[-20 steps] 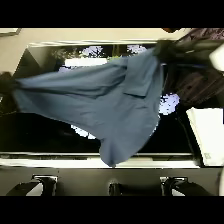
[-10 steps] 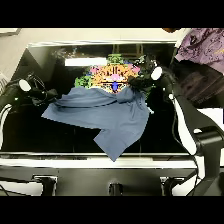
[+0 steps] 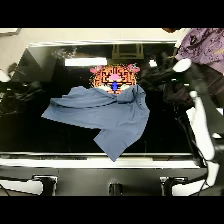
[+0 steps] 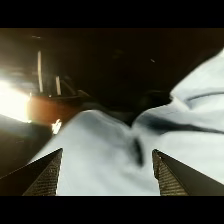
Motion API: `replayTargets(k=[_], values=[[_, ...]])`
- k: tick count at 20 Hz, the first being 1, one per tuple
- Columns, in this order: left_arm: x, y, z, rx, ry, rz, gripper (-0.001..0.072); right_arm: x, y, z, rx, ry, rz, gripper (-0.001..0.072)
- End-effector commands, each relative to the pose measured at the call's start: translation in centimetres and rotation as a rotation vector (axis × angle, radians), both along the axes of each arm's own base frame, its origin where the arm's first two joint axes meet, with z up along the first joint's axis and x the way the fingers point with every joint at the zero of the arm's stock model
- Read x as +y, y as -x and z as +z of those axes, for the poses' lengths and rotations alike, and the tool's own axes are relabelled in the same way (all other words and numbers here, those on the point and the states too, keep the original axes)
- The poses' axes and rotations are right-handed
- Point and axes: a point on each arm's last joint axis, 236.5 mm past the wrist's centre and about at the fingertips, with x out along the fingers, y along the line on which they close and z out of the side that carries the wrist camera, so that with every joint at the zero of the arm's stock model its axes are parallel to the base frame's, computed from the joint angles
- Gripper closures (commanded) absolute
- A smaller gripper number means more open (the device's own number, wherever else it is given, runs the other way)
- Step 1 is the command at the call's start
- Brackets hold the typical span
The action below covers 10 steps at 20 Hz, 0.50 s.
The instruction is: Fold the clothes and pants, and hang the long-sleeved shirts on hangers.
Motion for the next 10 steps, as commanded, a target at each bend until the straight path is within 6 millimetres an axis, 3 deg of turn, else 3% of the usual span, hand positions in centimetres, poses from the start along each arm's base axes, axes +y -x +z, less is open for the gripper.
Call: replayTargets(k=[1,3,7,10], values=[[2.8,2.3,4.1,-0.065,0.076,0.020,0.0063,-6.8,4.5,2.6,-0.005,0.023,-0.014,0.0235],[4.1,4.1,4.4,-0.062,0.102,0.071,0.0064,-8.0,9.5,0.0,0.069,-0.026,-0.028,0.0234],[3.9,6.4,2.6,-0.006,0.139,0.095,0.0067,-4.7,20.2,-7.8,0.232,-0.208,-0.053,0.0234],[3.2,7.1,1.3,0.029,0.151,0.087,0.0067,-2.1,25.1,-11.9,0.311,-0.303,-0.074,0.0235]])
